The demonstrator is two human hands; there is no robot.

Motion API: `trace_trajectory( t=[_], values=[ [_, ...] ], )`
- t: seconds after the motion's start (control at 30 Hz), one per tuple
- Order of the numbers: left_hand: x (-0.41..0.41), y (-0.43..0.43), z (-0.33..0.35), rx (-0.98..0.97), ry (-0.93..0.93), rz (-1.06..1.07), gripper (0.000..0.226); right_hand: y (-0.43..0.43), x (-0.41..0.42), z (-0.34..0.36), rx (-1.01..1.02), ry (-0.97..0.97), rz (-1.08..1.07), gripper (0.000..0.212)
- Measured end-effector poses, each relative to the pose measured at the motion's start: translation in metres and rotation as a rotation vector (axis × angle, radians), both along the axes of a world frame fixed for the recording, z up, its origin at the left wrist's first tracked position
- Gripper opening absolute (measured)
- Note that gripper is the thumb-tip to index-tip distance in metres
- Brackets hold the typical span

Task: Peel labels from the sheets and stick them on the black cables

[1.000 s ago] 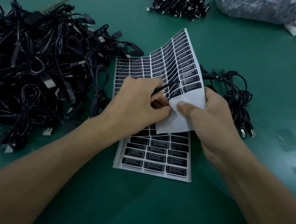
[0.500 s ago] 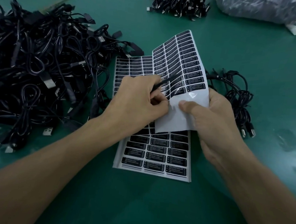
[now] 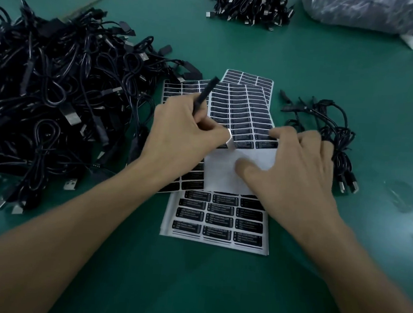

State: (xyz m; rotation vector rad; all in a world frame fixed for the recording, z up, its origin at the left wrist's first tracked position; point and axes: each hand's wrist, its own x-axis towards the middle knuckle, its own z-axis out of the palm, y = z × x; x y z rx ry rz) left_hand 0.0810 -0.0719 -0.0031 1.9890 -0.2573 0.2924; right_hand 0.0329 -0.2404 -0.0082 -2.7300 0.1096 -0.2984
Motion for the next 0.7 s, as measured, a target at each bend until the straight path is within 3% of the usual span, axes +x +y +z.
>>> trace_trajectory(
  t=[0.1,0.3,0.7],
  values=[
    [0.0,-0.002,0.0,-0.026,0.027,-0.028,0.041,0.005,-0.002,0.002,-0.01,-0.103,0.055,0.055],
    [-0.002,-0.009,0.003,-0.076,0.059,-0.058,0.041,0.018,0.0,0.005,0.188,-0.254,0.193,0.024],
    [-0.003,-0.009,0.001,-0.11,0.128,-0.088,0.044,0.013,0.005,0.005,0.219,-0.242,0.161,0.009]
  ],
)
